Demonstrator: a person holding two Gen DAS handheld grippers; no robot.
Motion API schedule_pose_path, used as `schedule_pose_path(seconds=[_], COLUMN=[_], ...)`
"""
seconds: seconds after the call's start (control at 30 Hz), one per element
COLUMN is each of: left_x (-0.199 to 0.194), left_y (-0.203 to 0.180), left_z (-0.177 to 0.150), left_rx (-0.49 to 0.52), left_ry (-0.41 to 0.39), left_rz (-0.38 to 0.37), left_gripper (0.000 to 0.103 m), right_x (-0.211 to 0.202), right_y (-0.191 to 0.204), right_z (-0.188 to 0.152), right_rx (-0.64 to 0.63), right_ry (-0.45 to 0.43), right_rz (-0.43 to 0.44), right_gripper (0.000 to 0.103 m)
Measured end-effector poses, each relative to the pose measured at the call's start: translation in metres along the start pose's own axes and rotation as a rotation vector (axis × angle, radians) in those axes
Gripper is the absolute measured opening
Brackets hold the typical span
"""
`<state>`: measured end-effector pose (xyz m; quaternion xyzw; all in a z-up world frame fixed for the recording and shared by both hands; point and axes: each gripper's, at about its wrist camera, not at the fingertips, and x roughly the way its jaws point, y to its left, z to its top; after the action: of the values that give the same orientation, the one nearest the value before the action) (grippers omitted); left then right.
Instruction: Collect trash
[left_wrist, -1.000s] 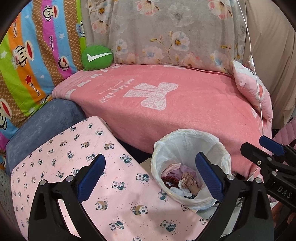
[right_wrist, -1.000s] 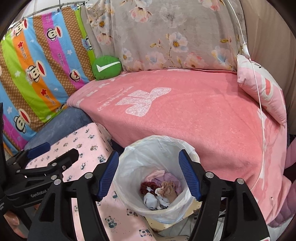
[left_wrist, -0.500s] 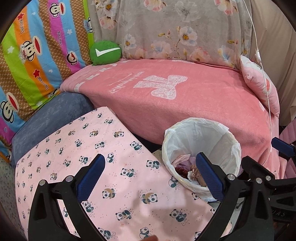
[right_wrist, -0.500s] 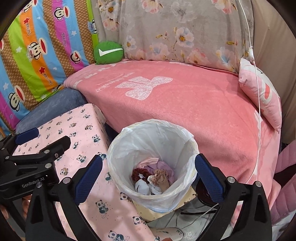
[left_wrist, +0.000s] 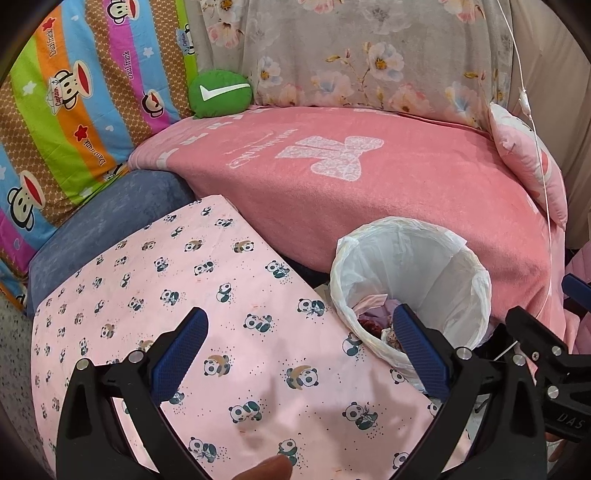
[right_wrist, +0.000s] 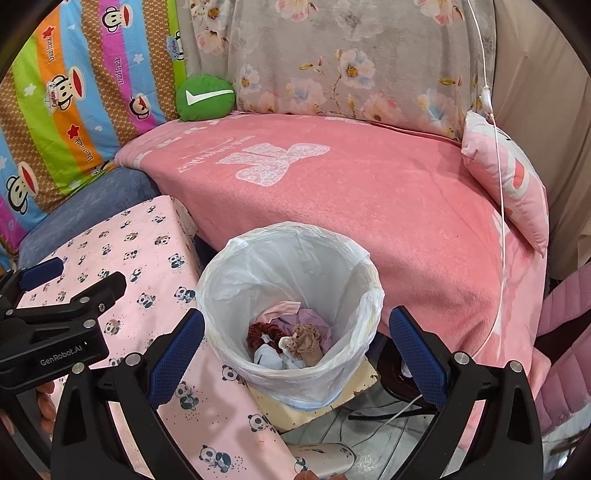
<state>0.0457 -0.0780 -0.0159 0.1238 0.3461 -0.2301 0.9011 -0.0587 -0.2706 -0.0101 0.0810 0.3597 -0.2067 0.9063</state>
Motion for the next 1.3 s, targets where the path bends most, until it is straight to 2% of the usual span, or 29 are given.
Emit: schedule_pose_path(seconds=[0.73,1.3], left_x=[0.004,0.002], left_y=[-0.008,-0.016], left_z=[-0.009,-0.012], left_rx=[-0.012,-0.001], left_ry=[0.033,0.031], left_rz=[0.05,0.034], left_gripper=[0.096,0.096], right_x=[0.002,0.005], right_y=[-0.005,-0.013], right_z=[-0.01,-0.013], right_rx=[-0.007,0.004], right_ry=[0.022,0.029], right_rz=[-0.035,-0.043], right_gripper=[0.099,0.099])
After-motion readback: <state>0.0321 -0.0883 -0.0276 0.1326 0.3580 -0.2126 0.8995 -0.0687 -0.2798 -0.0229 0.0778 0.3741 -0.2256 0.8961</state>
